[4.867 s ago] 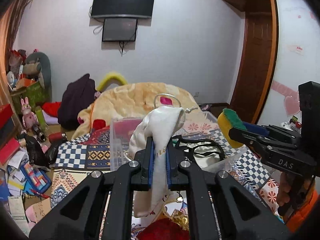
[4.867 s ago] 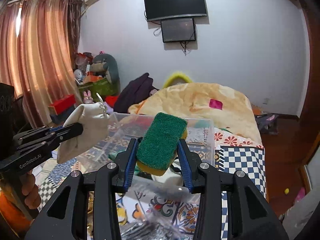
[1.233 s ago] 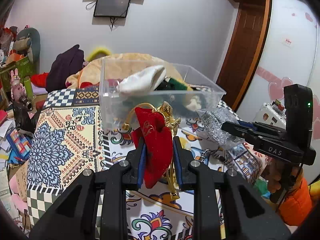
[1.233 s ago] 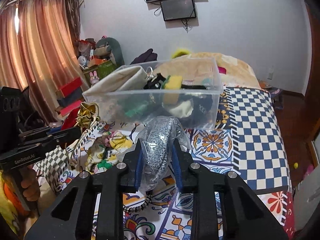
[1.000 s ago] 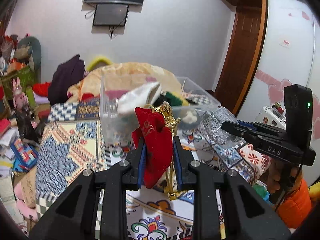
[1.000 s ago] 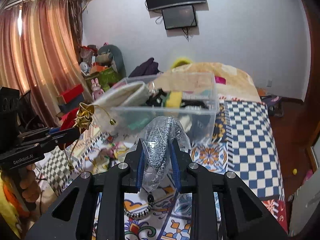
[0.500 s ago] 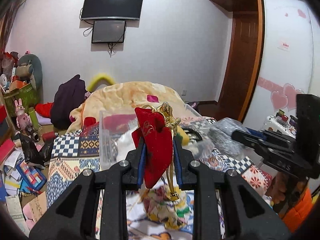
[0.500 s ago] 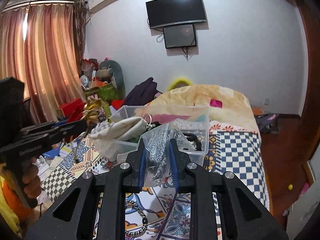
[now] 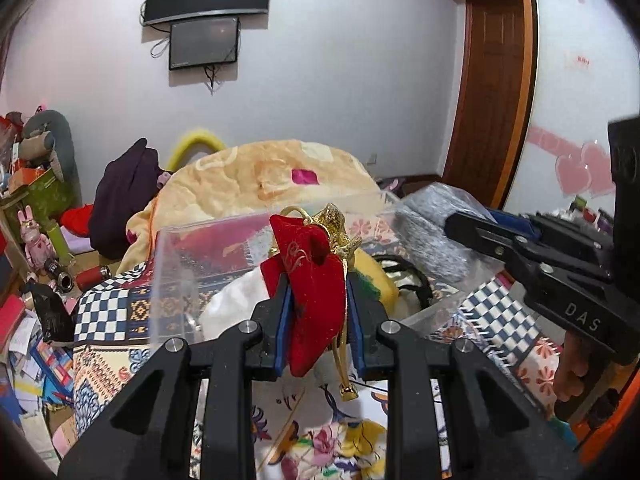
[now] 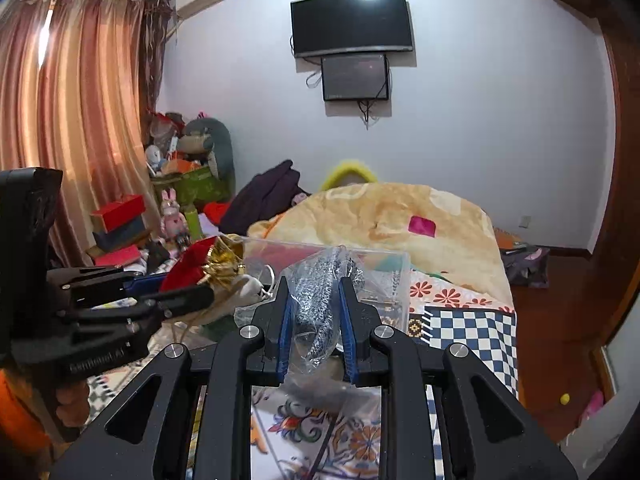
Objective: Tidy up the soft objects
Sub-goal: 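Carry the red pouch and silver bag into the clear box and release both, then grasp the floral scrunchie with the left gripper while the right gripper grasps the beaded bracelet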
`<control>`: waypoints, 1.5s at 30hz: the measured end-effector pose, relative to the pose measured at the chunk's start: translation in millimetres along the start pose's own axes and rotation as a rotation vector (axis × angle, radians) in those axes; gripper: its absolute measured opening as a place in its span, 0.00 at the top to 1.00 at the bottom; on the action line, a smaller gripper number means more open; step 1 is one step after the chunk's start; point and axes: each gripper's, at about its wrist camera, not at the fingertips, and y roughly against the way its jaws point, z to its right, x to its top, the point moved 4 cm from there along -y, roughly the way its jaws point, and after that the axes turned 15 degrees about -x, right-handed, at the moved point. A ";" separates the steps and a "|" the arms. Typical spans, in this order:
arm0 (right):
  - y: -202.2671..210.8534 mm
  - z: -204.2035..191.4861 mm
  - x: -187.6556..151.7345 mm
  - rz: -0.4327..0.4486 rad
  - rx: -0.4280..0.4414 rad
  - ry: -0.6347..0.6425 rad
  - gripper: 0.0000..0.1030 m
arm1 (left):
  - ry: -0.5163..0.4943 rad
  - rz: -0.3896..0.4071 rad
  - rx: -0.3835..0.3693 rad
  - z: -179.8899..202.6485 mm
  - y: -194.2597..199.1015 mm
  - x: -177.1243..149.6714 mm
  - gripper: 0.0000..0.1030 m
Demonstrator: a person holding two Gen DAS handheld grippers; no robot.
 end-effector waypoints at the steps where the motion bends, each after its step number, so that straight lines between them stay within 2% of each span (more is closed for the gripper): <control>1: -4.4 -0.5 -1.5 -0.010 -0.005 0.007 0.81 | 0.002 -0.009 0.001 -0.8 -5.1 -1.0 0.76; 6: -26.6 0.3 -15.8 -0.085 -0.030 0.027 0.81 | 0.015 -0.072 -0.016 -4.2 -28.2 -7.3 0.76; 9: -31.7 4.1 -23.9 -0.119 -0.039 0.036 0.81 | 0.023 -0.078 -0.025 -4.2 -28.4 -7.9 0.75; 14: -29.3 2.2 -30.2 -0.141 -0.047 0.073 0.79 | 0.049 -0.089 -0.064 -4.5 -25.8 -8.1 0.60; 17: -25.7 1.4 -29.3 -0.144 -0.049 0.084 0.70 | 0.047 -0.084 -0.078 -1.0 -21.1 -7.6 0.56; 19: -18.9 2.3 -28.3 -0.131 -0.049 0.084 0.53 | 0.045 -0.074 -0.082 1.6 -14.8 -6.5 0.53; 21: -11.6 3.9 -26.4 -0.107 -0.061 0.082 0.45 | 0.045 -0.057 -0.078 3.8 -6.5 -6.0 0.52; 24: -0.5 5.9 -23.3 -0.087 -0.052 0.080 0.41 | 0.041 -0.032 -0.074 6.1 5.9 -4.3 0.47; 26: 9.3 6.5 -21.4 -0.074 -0.050 0.072 0.33 | 0.032 -0.004 -0.066 8.7 18.4 -3.4 0.44; 28: 17.8 7.6 -19.8 -0.052 -0.050 0.063 0.19 | 0.024 0.020 -0.061 12.1 30.0 -3.0 0.39; 31: 31.1 6.2 -20.5 -0.030 -0.039 0.060 0.15 | 0.012 0.053 -0.057 17.5 49.2 -5.8 0.32; 34: 37.2 2.4 -24.1 -0.046 -0.013 0.048 0.08 | -0.012 0.067 -0.043 22.5 62.6 -11.1 0.25; 38: 43.0 -5.6 -35.1 -0.066 0.011 0.053 0.06 | -0.043 0.063 -0.019 32.0 75.7 -26.8 0.06; 42: 42.7 -11.7 -49.9 -0.103 0.027 0.053 0.06 | -0.046 0.026 0.002 33.5 77.8 -49.3 0.04; 45: 43.3 -12.0 -63.0 -0.128 0.014 0.042 0.06 | 0.005 -0.012 -0.018 29.1 72.0 -66.8 0.04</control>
